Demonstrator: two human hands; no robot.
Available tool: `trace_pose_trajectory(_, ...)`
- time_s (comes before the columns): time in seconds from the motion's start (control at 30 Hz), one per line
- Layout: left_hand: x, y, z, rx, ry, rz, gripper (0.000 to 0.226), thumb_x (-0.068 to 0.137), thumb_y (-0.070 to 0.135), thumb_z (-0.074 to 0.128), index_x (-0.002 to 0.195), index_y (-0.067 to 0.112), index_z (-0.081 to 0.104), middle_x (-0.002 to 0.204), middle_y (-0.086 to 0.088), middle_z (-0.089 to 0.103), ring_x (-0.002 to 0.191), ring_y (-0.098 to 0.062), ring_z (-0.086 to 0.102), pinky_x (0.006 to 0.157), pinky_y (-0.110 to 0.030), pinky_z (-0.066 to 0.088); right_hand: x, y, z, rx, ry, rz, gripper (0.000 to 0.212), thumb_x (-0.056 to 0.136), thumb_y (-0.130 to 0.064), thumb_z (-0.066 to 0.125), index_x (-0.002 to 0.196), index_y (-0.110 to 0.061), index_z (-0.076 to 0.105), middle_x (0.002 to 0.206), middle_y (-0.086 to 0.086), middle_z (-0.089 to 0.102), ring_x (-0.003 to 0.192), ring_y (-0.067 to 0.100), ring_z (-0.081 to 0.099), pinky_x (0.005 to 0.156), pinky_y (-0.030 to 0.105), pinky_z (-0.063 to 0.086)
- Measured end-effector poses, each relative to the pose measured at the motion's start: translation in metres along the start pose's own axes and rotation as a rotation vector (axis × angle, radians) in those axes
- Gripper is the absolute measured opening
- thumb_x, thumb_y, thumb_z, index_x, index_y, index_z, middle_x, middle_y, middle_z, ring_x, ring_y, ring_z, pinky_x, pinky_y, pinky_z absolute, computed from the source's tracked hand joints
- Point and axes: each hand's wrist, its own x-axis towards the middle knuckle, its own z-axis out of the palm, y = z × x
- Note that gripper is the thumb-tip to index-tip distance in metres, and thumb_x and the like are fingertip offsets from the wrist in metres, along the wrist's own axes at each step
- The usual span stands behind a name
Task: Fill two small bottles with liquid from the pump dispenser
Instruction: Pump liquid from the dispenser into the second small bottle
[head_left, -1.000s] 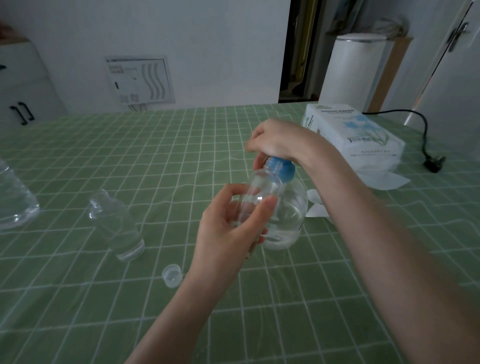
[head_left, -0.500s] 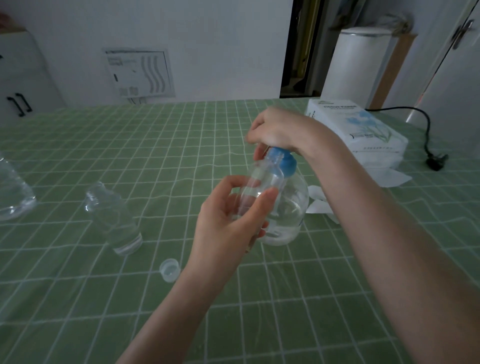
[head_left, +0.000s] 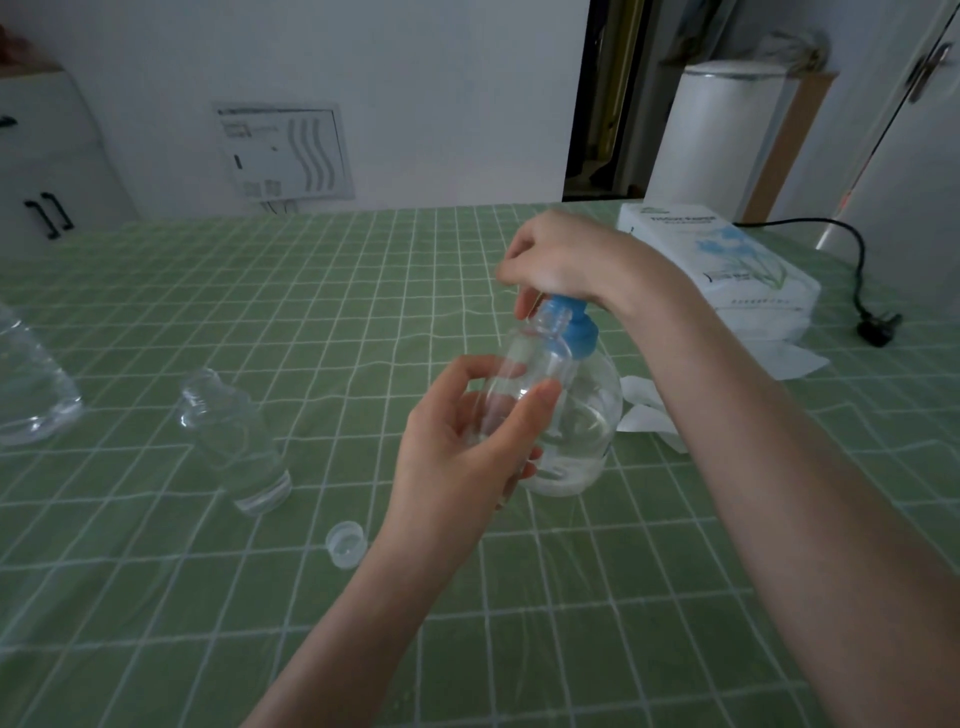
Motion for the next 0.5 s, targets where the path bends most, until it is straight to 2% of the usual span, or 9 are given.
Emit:
trace_pose_trajectory(0.13, -0.0002, 0.0001, 0.0005, 0.006, -0.007, -0.006, 0.033, 0.063, 0.048, 0.067, 0.086, 0.024, 0.062, 0.067, 0.000, 0.068, 0.051, -0.011, 0.059, 0.040, -0.017, 0.041, 0.0006, 0.0015, 0.0018, 0.018, -0.029, 0.011, 0.033, 0.094, -0.021, 0.053, 0.119, -0.002, 0.063, 0.109, 0.016, 0.072, 0.106, 0.029, 0.066, 0.102, 0.041, 0.045)
trace_pose_trajectory(0.5, -0.0014, -0.0016, 0.0002, 0.009, -0.010, -0.002, 0.034, 0.063, 0.047, 0.067, 0.086, 0.024, 0.062, 0.065, 0.003, 0.068, 0.049, -0.007, 0.058, 0.042, -0.015, 0.041, 0.0003, 0.0052, 0.0036, 0.053, -0.022, 0.005, 0.035, 0.094, -0.020, 0.053, 0.121, 0.001, 0.062, 0.112, 0.019, 0.070, 0.109, 0.031, 0.065, 0.099, 0.041, 0.045)
